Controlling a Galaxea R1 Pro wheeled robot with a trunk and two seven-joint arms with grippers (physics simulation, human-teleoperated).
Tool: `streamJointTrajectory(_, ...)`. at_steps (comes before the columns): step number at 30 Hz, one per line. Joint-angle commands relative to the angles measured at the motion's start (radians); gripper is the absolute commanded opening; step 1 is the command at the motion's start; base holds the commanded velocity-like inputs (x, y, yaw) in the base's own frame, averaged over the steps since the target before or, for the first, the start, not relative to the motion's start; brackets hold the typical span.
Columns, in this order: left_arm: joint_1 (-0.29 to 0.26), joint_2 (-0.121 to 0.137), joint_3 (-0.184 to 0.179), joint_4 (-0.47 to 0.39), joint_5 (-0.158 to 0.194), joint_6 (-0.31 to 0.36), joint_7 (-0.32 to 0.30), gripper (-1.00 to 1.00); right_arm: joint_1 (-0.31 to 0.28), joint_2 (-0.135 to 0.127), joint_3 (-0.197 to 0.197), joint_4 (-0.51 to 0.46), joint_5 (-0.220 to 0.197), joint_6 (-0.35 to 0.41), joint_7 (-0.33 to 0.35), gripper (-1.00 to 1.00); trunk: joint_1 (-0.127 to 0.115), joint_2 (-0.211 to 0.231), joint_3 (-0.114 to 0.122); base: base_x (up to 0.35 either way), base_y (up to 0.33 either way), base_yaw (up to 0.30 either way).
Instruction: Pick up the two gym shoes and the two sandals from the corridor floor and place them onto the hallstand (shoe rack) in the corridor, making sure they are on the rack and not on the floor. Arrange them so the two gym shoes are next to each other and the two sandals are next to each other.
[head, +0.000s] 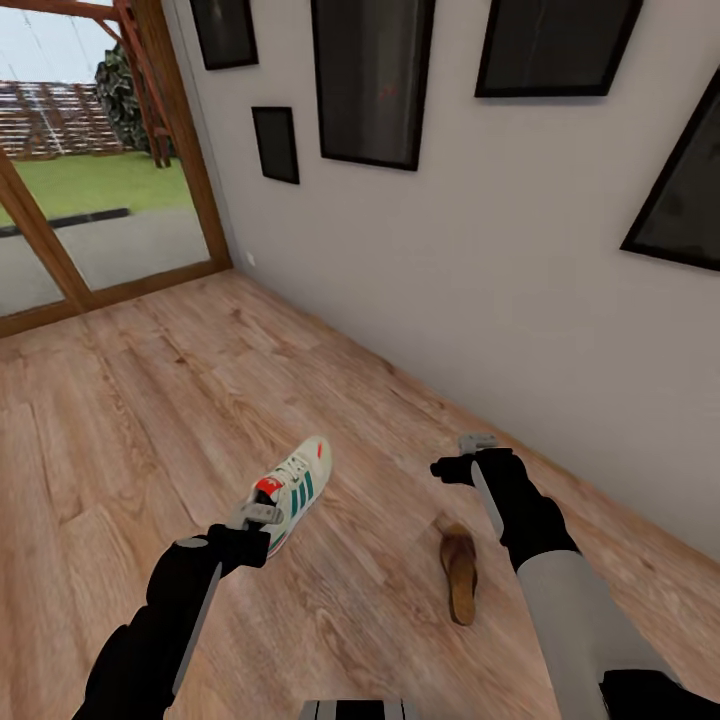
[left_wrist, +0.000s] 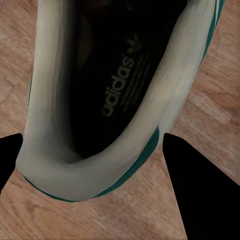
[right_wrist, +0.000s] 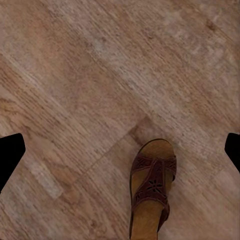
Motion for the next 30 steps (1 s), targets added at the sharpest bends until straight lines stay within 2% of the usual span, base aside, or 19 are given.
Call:
streamJointTrajectory(1, 0.0, 0.0, 0.0, 0.0, -0.001, 0.0, -0.001, -1.0, 0.0, 0.0, 0.0, 0.0, 0.0, 0.0, 0.0, 1.0, 0.0, 0.0, 0.0, 0.23, 0.0, -0.007)
streamJointTrajectory(9, 0.0, 0.0, 0.0, 0.0, -0.001, 0.0, -0.001, -1.0, 0.0, 0.0, 0.0, -0.001, 0.0, 0.0, 0.0, 1.0, 0.0, 0.0, 0.0, 0.29, 0.0, -0.002)
streamJointTrajectory(16, 0.0, 0.0, 0.004, -0.001, -0.001, 0.0, 0.001, -1.0, 0.0, 0.0, -0.001, 0.0, 0.001, -0.001, 0.0, 1.0, 0.0, 0.0, 0.0, 0.068, 0.0, 0.0)
streamJointTrajectory(21, 0.001, 0.001, 0.064, -0.006, 0.0, -0.003, 0.0, -1.0, 0.0, -0.005, -0.003, 0.003, 0.0, -0.011, 0.001, 1.0, 0.0, 0.0, 0.0, 0.007, 0.0, 0.0)
streamJointTrajectory(24, -0.001, 0.001, 0.089, -0.01, 0.001, -0.009, -0.003, -1.0, 0.0, -0.006, -0.003, 0.006, 0.001, -0.085, 0.001, 1.0, 0.0, 0.0, 0.0, 0.001, 0.0, 0.0)
streamJointTrajectory(26, -0.025, 0.001, 0.093, -0.014, 0.001, -0.01, -0.004, -1.0, 0.0, -0.006, -0.003, 0.007, 0.001, -0.151, 0.001, 1.0, 0.0, 0.0, 0.0, 0.0, 0.0, 0.0)
streamJointTrajectory(30, -0.186, -0.001, 0.096, -0.018, 0.002, -0.011, -0.029, -1.0, 0.0, -0.006, -0.003, 0.011, -0.001, -0.293, 0.002, 1.0, 0.0, 0.0, 0.0, 0.0, 0.0, 0.0)
